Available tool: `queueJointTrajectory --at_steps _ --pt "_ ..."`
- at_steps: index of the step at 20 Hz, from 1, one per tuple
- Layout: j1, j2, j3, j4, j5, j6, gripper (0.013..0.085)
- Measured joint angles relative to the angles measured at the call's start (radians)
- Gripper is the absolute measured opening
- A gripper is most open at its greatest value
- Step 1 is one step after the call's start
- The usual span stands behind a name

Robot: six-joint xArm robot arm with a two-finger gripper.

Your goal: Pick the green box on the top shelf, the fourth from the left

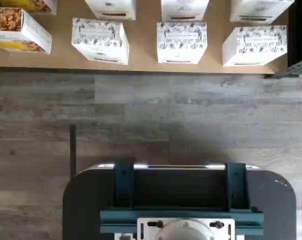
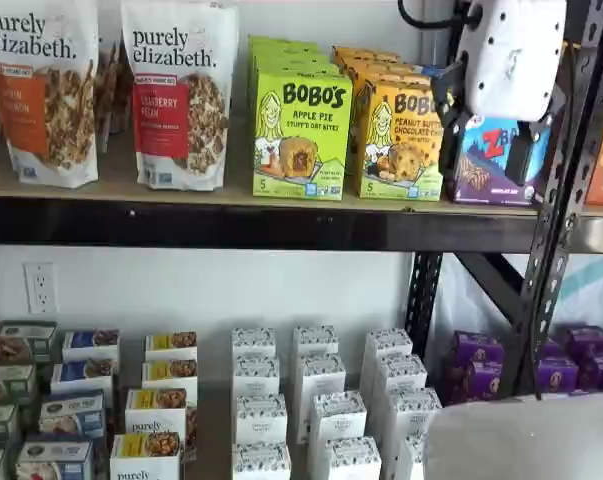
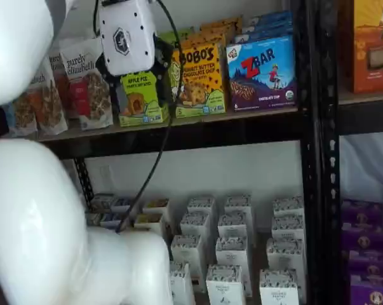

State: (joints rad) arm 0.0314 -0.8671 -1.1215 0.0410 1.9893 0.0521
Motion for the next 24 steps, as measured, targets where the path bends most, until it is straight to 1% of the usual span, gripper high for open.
queueJointTrajectory --at_steps 1,2,3,4,6,11,14,16,21,24 --pt "-0.019 -0.009 0.008 0.020 -0.014 -0.012 0.0850" --pt "-0.071 -0.032 0.029 0.075 -0.047 -0.041 0.0850" --pt "-0.093 -0.040 0.037 0.101 -0.059 -0.055 0.0850" --pt "-0.101 -0.042 0.039 0.113 -0.064 -0.061 0.0850" --pt "-0.098 -0.041 0.039 0.114 -0.063 -0.059 0.0850" --pt "-0.073 -0.050 0.049 0.098 -0.081 -0.042 0.0850" --pt "-0.040 -0.056 0.061 0.082 -0.102 -0.017 0.0850" --pt "-0.012 -0.059 0.068 0.074 -0.125 0.006 0.0850" --pt "0.121 -0.043 0.080 0.024 -0.186 0.118 0.0850" --pt "0.176 -0.035 0.093 0.004 -0.229 0.168 0.0850"
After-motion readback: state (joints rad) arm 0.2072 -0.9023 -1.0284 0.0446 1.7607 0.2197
